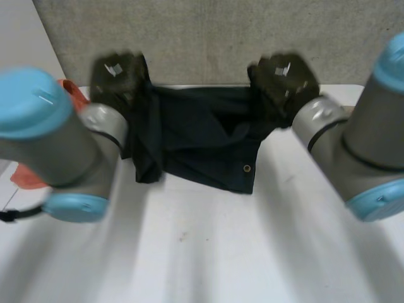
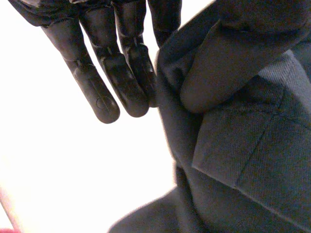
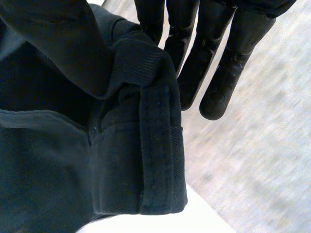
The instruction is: Fold the laundry.
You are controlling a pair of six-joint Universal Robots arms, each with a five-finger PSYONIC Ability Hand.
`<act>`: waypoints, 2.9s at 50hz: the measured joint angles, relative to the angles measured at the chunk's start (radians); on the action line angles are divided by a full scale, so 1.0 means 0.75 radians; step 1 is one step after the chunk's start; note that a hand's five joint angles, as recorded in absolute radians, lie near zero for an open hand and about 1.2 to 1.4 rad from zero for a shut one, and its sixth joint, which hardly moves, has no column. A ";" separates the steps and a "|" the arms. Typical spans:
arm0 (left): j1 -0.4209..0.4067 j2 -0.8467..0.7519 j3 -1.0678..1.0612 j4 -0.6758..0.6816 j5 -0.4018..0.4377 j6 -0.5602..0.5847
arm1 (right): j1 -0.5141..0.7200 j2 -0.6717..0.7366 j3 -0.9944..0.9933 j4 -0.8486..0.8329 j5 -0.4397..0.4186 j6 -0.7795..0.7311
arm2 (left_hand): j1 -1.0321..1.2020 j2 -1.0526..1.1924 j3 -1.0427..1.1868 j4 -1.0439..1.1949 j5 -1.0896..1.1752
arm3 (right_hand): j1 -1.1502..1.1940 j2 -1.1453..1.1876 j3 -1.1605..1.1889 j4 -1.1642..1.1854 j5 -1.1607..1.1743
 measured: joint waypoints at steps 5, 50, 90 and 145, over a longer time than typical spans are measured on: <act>0.072 0.261 0.011 -0.071 0.123 0.036 | -0.016 -0.091 -0.096 -0.043 -0.045 -0.035 | 0.000 0.000 0.000 0.000 0.016 | 0.000 0.000 0.000 0.000 0.000; 0.209 -0.736 1.026 0.077 0.310 0.104 | -0.083 0.735 -0.570 -0.574 -0.111 -0.078 | -1.251 -1.206 -1.191 -1.221 -1.166 | -1.030 -1.261 -1.290 -1.297 -1.229; 0.035 0.201 -0.717 -0.260 0.266 0.108 | -0.283 0.246 0.065 0.361 -0.277 -0.414 | -0.806 -0.867 -0.860 -0.876 -0.833 | -0.625 -0.771 -0.782 -0.815 -0.781; 0.094 -0.175 -0.360 0.038 0.242 0.229 | -0.272 0.445 -0.060 0.034 -0.307 -0.419 | -0.043 -0.013 -0.026 -0.001 -0.016 | -0.003 0.003 0.000 -0.025 -0.015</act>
